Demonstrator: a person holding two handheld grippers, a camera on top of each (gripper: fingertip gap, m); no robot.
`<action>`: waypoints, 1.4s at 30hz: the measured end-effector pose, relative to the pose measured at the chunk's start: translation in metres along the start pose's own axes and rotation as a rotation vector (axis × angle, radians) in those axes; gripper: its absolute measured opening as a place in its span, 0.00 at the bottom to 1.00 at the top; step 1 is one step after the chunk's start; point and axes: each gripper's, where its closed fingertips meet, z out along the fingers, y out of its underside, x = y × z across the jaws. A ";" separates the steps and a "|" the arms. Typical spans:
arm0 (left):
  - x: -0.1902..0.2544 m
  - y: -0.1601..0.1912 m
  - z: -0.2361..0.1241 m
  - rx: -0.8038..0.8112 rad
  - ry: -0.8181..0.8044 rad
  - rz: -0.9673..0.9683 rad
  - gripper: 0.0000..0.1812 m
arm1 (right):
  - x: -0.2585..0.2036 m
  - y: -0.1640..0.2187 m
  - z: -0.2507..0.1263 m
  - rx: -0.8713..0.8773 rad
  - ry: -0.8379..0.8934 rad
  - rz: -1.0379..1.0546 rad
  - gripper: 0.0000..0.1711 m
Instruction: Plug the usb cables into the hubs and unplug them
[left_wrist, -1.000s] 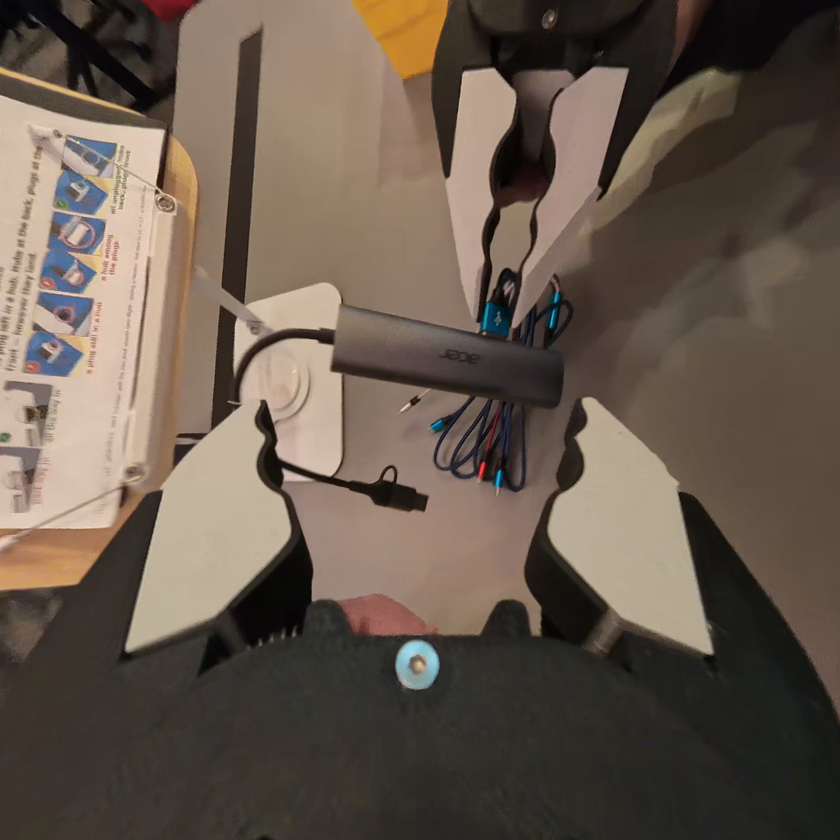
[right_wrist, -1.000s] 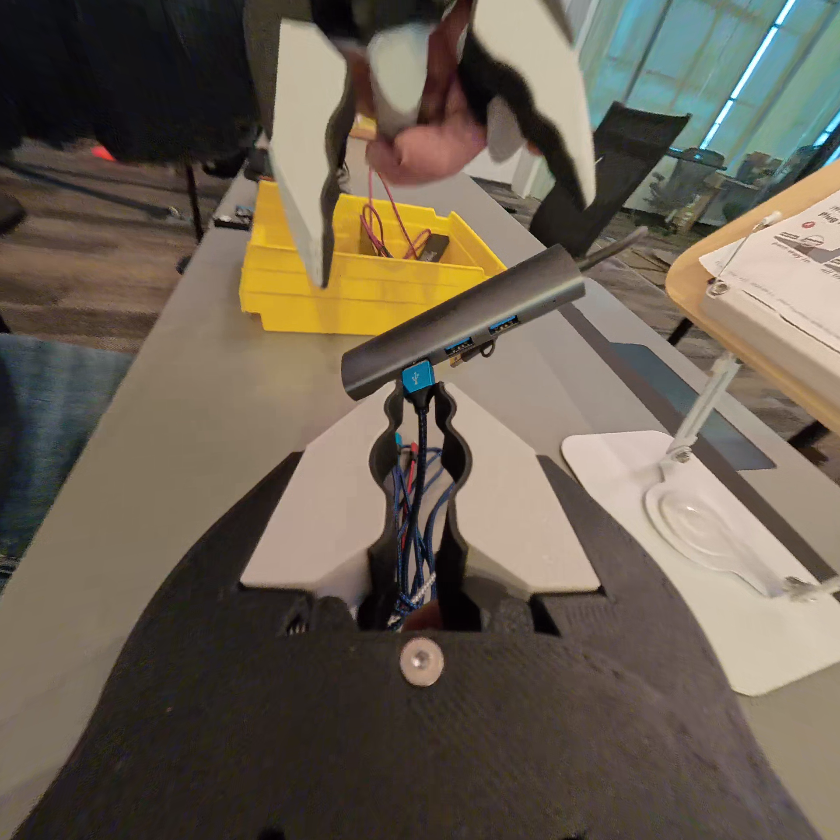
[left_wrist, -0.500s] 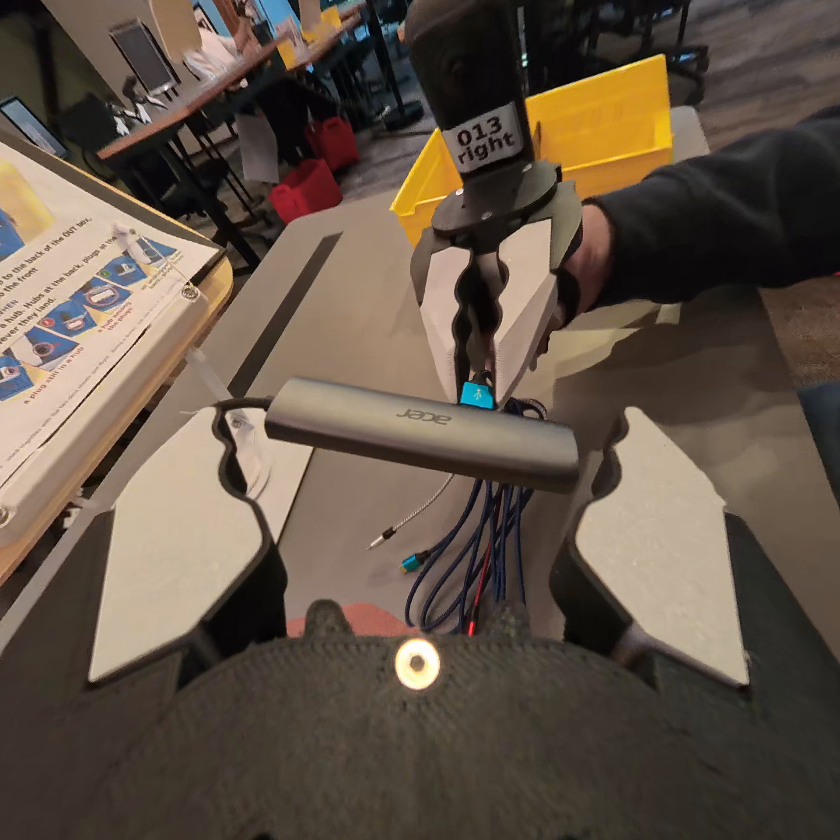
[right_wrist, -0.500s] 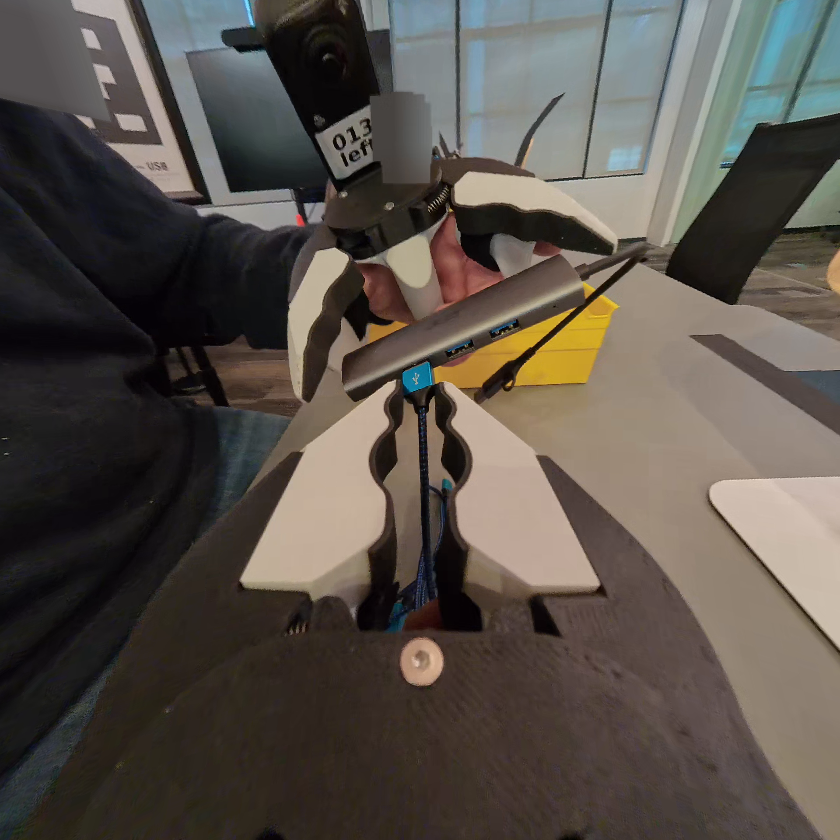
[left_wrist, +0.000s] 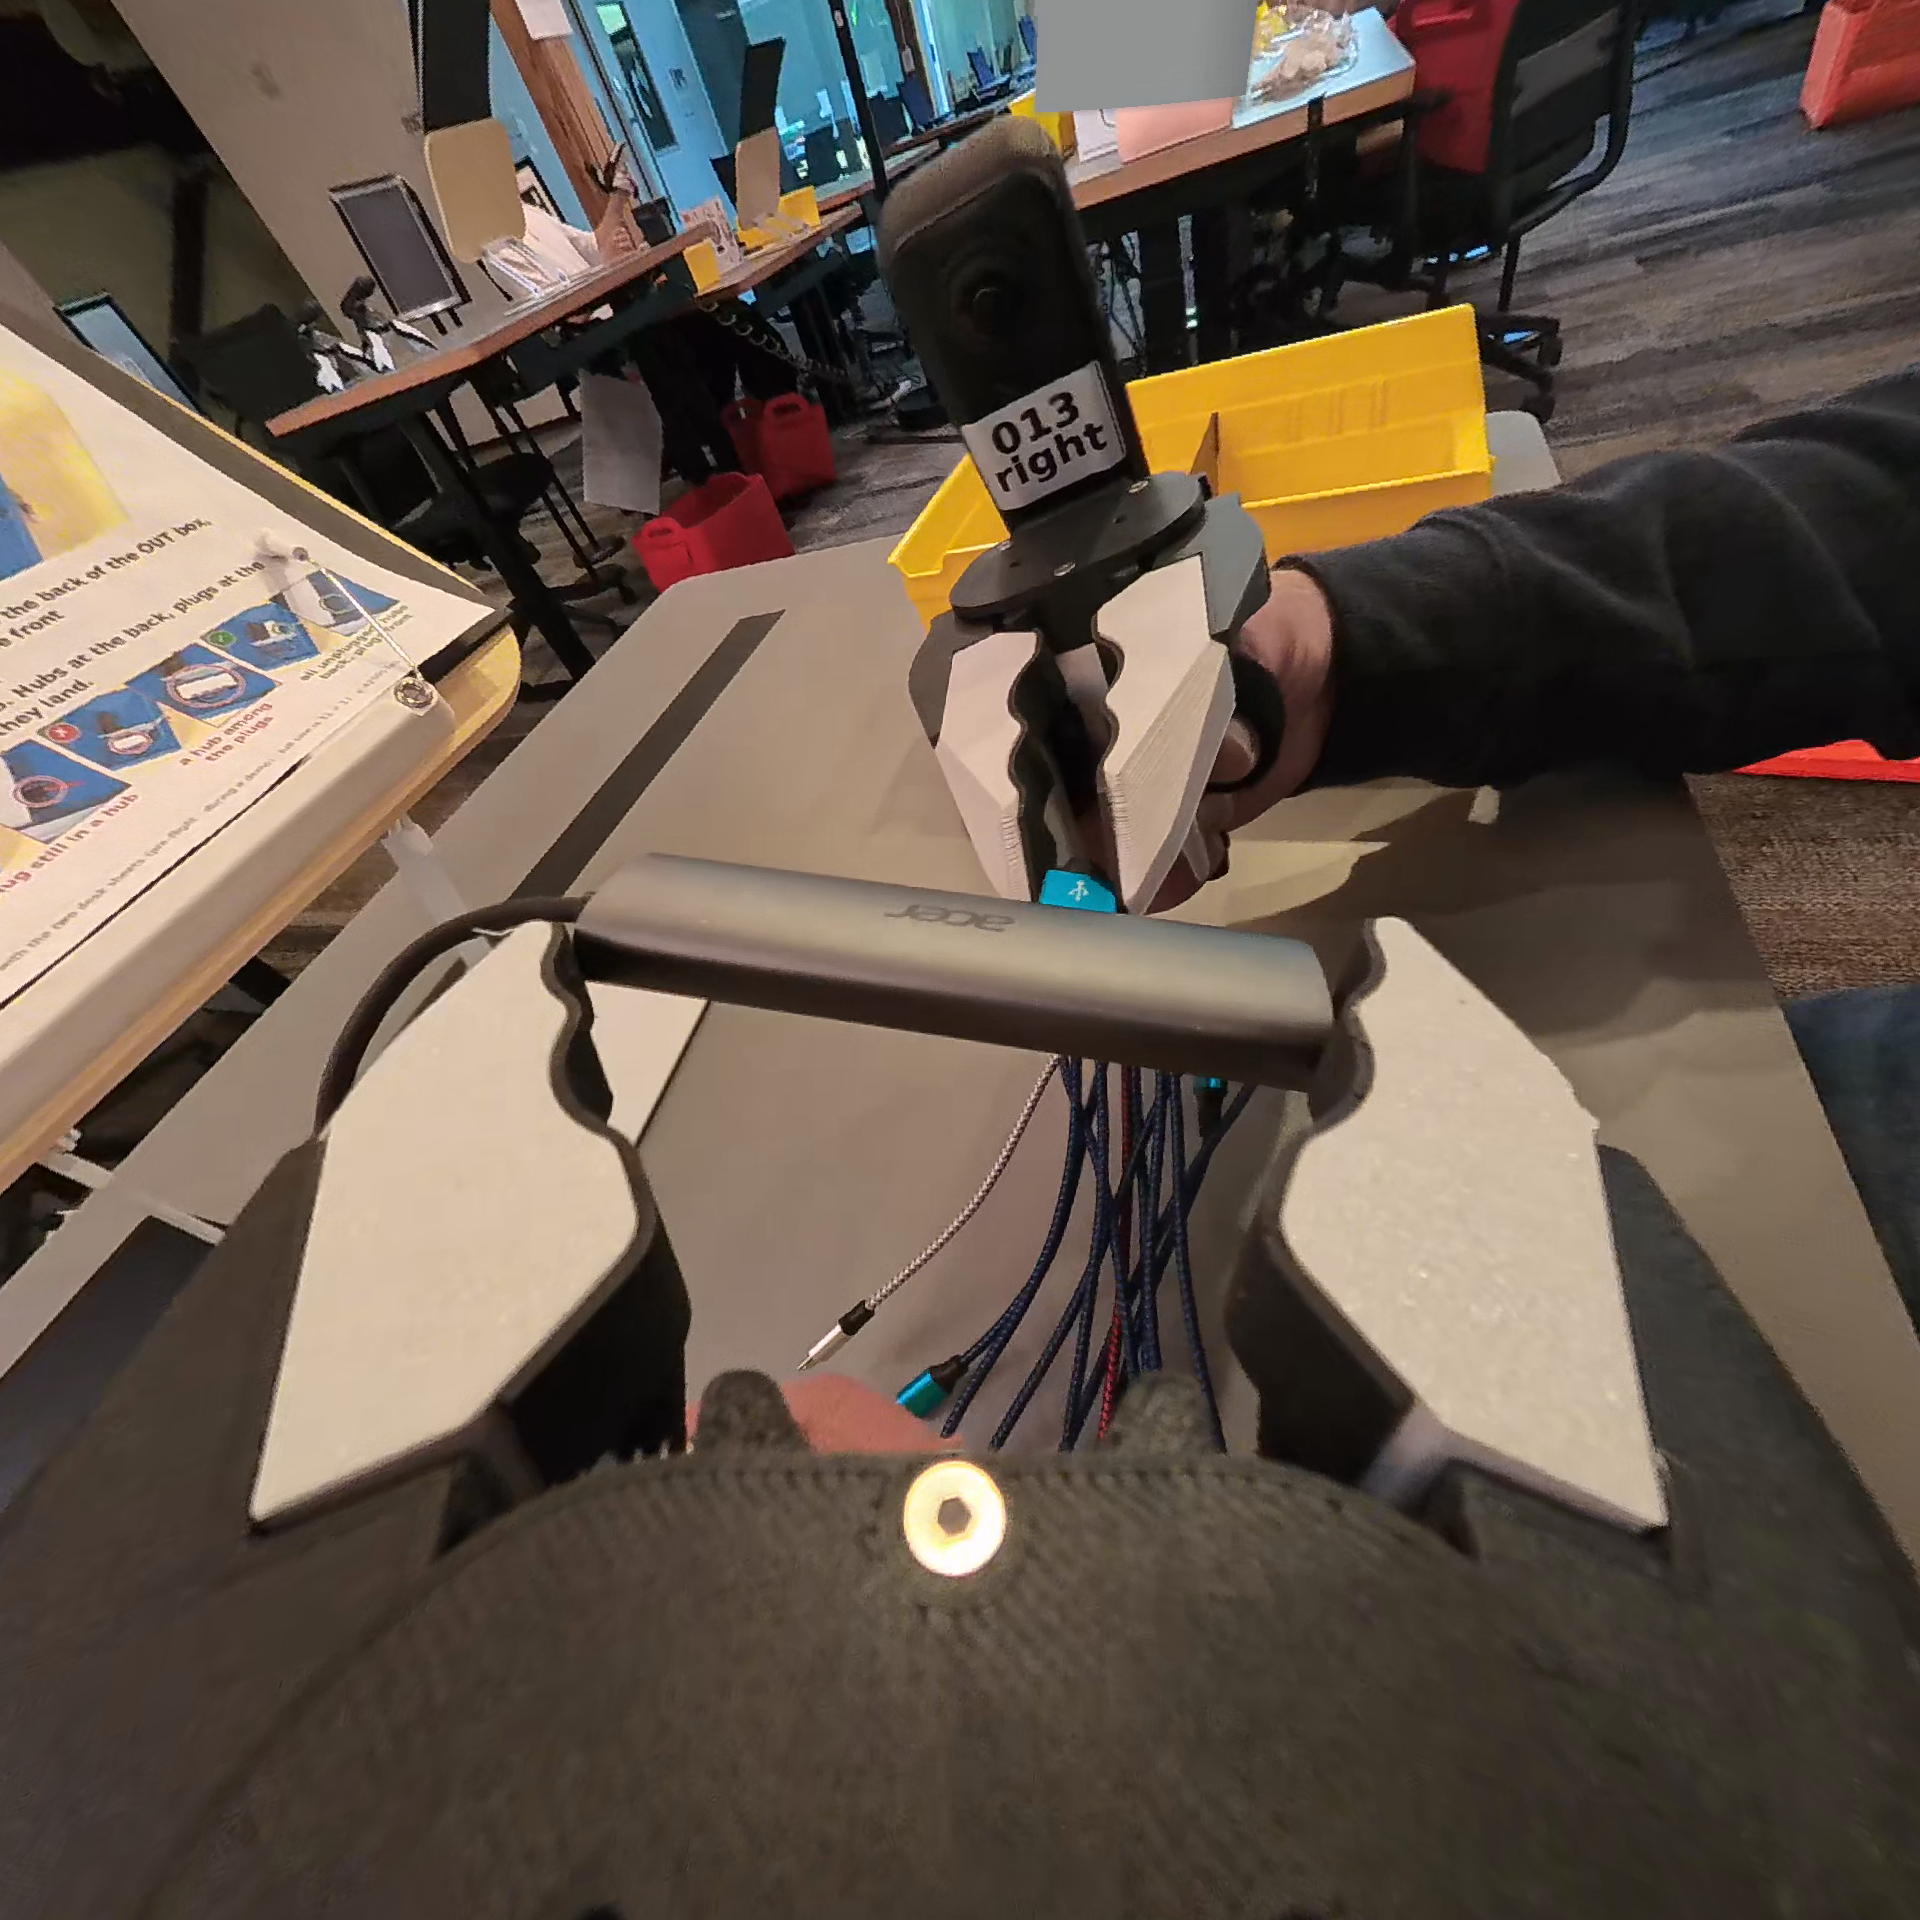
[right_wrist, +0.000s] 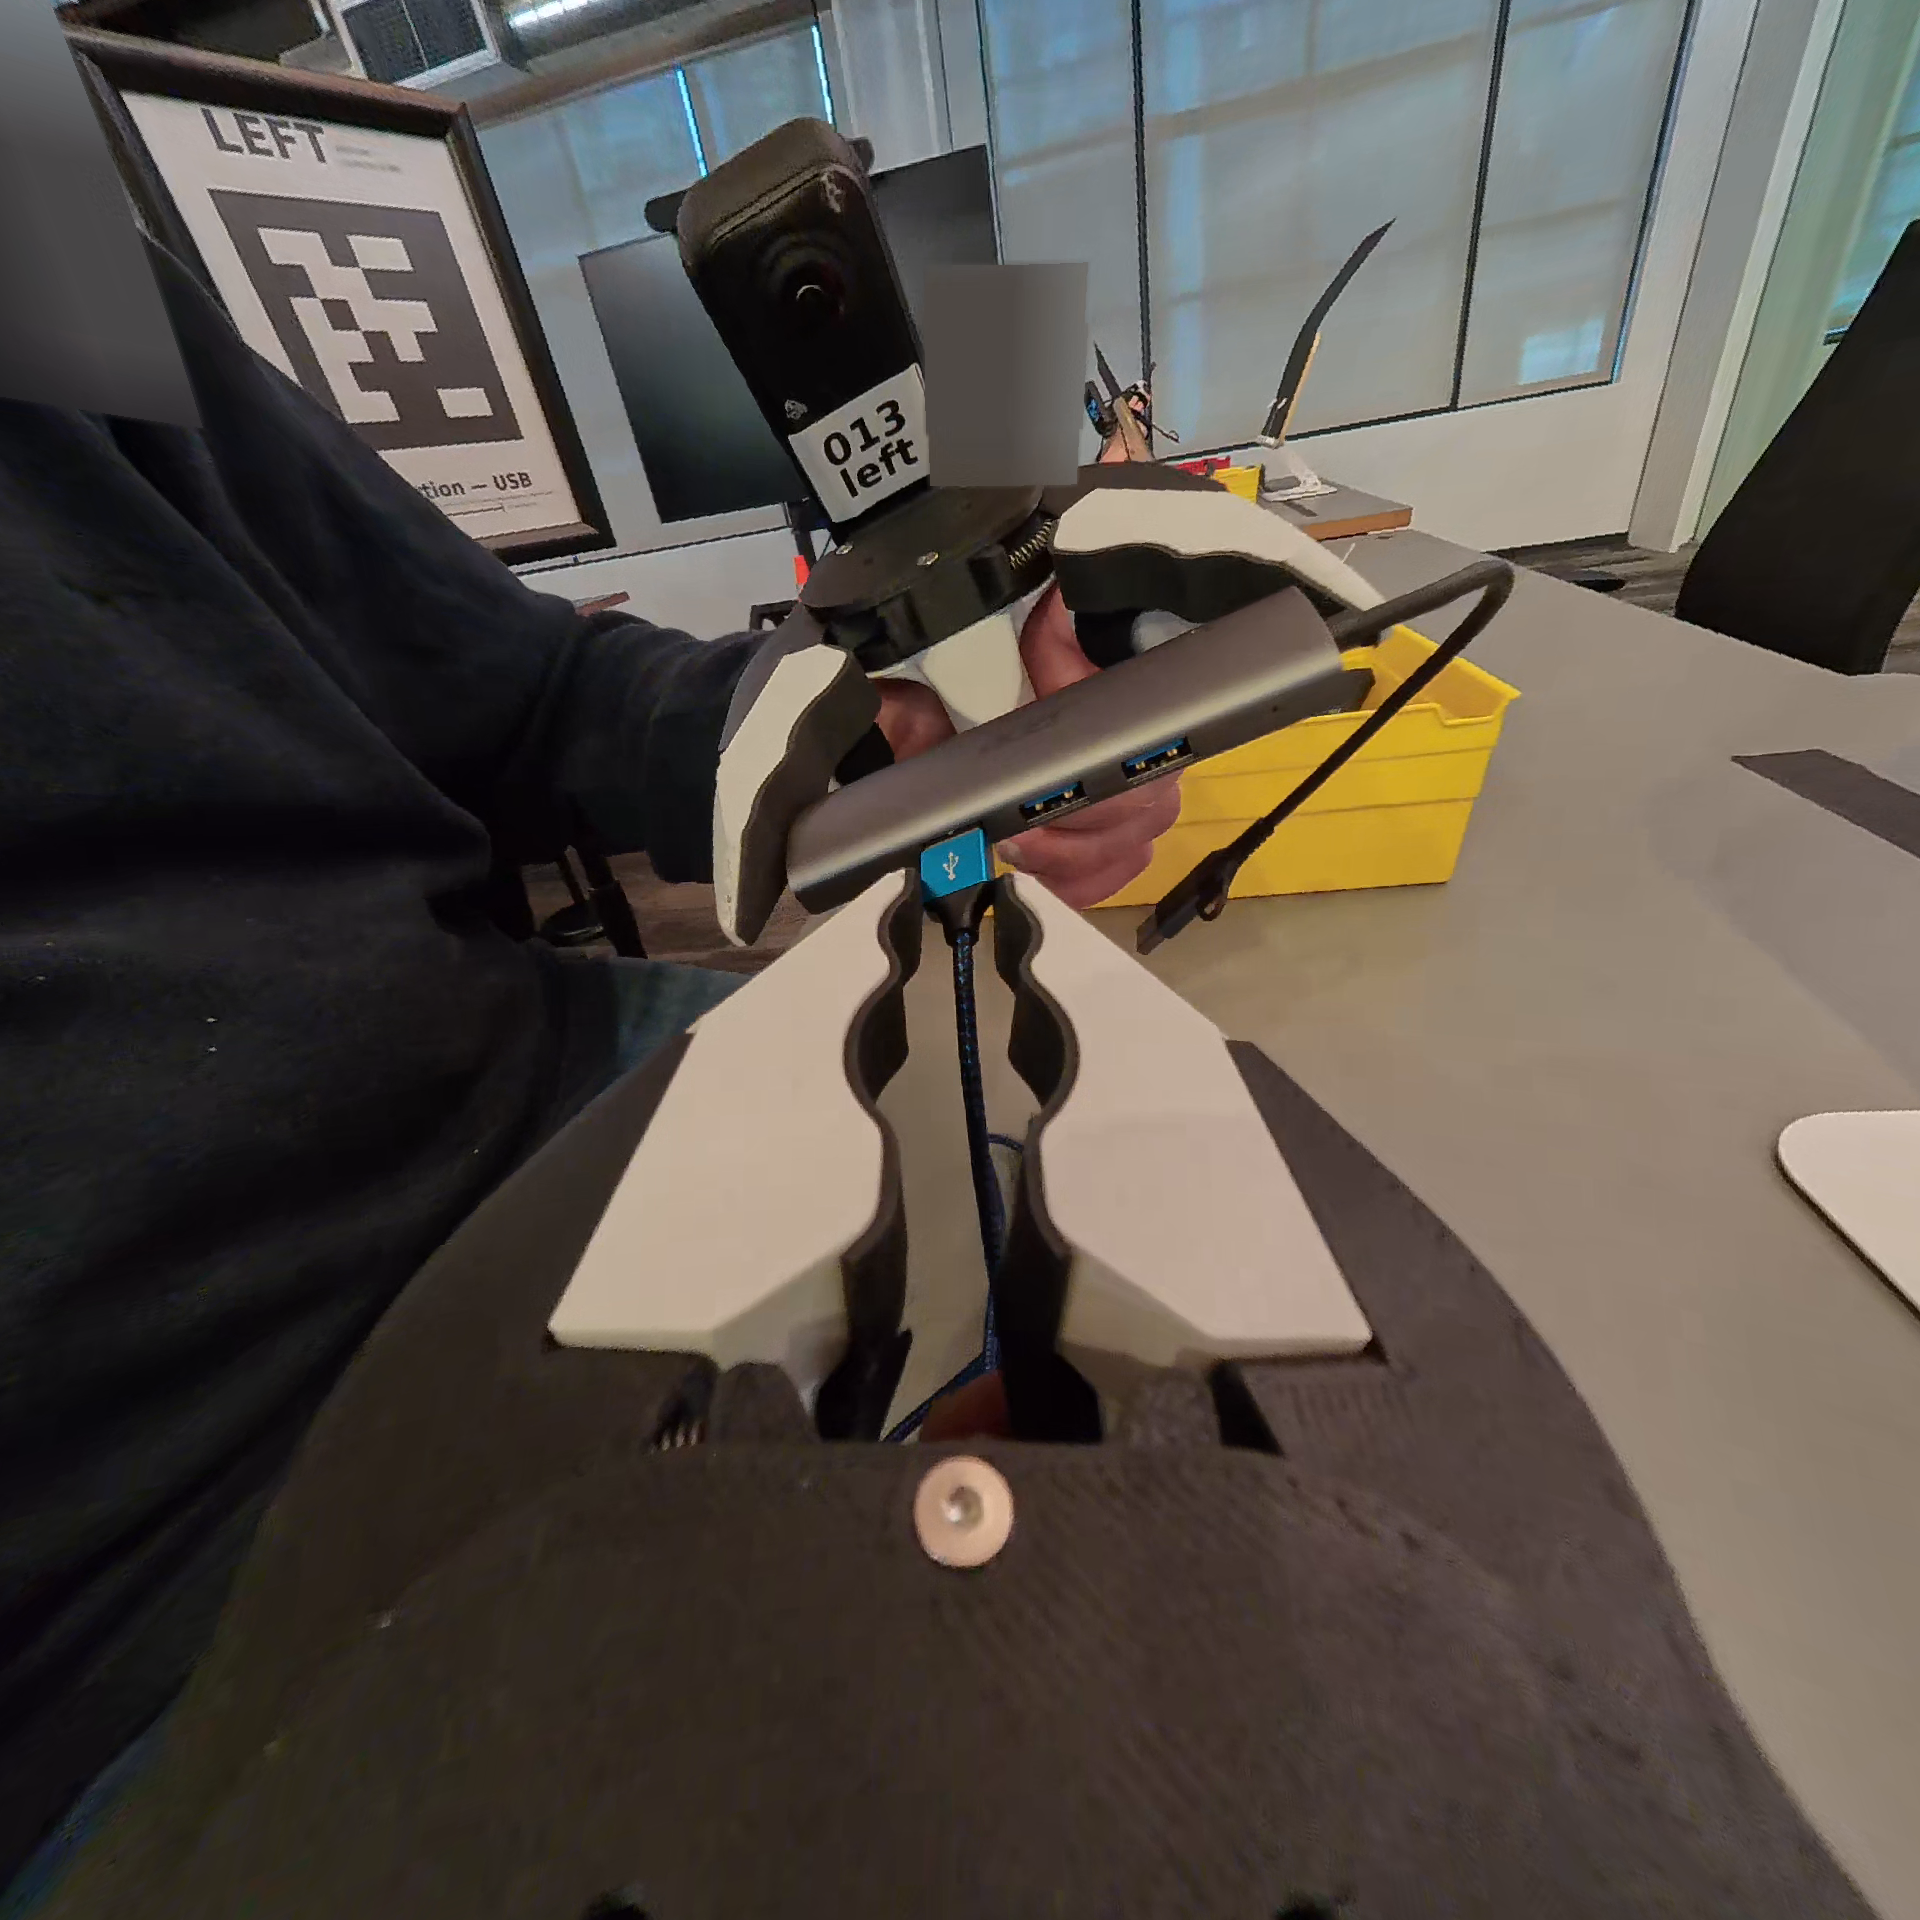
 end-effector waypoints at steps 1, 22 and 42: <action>0.000 0.000 0.000 0.002 -0.001 0.004 0.72 | 0.000 0.000 0.000 -0.004 -0.007 0.007 0.06; -0.005 -0.003 0.000 0.127 -0.020 -0.304 0.71 | 0.003 0.000 -0.004 -0.077 0.123 -0.091 0.15; 0.009 0.003 0.002 0.007 0.072 -0.211 0.76 | -0.011 0.027 0.002 -0.240 -0.017 -0.065 0.01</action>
